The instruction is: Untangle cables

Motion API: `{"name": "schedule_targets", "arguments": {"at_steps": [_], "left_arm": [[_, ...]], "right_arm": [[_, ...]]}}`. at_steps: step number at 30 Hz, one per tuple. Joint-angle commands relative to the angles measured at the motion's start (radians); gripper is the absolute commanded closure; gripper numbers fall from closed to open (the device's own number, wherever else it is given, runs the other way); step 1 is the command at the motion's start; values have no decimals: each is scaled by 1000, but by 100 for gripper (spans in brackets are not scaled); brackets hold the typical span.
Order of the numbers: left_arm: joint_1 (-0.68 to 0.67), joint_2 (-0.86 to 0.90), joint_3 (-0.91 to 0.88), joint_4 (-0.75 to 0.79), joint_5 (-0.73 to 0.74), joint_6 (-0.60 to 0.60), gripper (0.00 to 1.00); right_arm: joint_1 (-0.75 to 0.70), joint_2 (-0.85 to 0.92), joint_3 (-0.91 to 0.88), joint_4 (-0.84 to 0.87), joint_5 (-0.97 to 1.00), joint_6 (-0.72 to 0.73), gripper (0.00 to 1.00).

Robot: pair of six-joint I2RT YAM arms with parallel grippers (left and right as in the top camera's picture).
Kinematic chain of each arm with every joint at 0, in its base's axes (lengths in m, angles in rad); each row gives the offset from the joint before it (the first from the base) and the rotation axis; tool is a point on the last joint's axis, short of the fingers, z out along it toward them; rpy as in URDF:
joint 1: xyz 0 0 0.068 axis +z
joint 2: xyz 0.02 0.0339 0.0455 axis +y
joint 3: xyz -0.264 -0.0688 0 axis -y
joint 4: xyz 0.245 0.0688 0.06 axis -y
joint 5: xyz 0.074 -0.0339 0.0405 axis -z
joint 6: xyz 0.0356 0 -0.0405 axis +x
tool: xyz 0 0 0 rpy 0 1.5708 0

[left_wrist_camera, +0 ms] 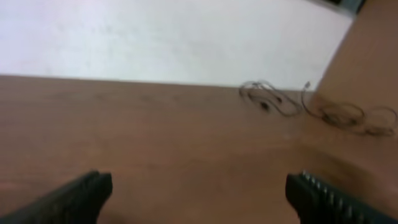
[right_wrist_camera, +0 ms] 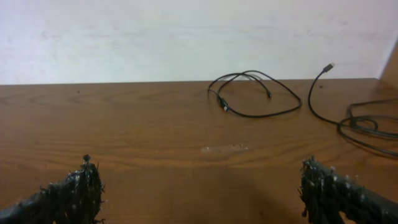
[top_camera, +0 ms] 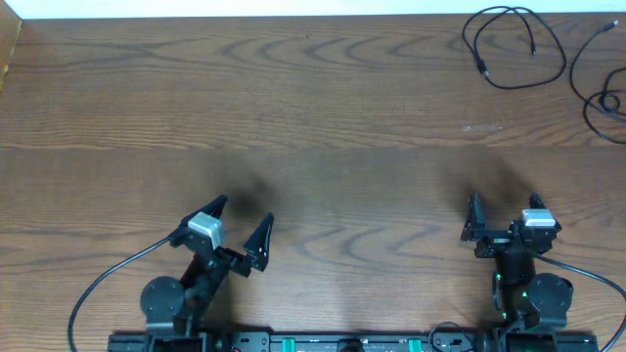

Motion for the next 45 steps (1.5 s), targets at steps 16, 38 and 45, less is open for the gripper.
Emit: {"name": "schedule_targets", "arguments": {"at_steps": [16,38,45], "left_arm": [[1,-14,-97,-19,-514,80,4],[-20,-14,-96,-18,-469,233,4],[-20,-14,-96,-15,-484,232,4]], "right_arm": [[3,-6,-2,-4,11,-12,1],[3,-6,-2,-5,11,-12,1],[3,-6,-2,-4,11,-12,1]]}}
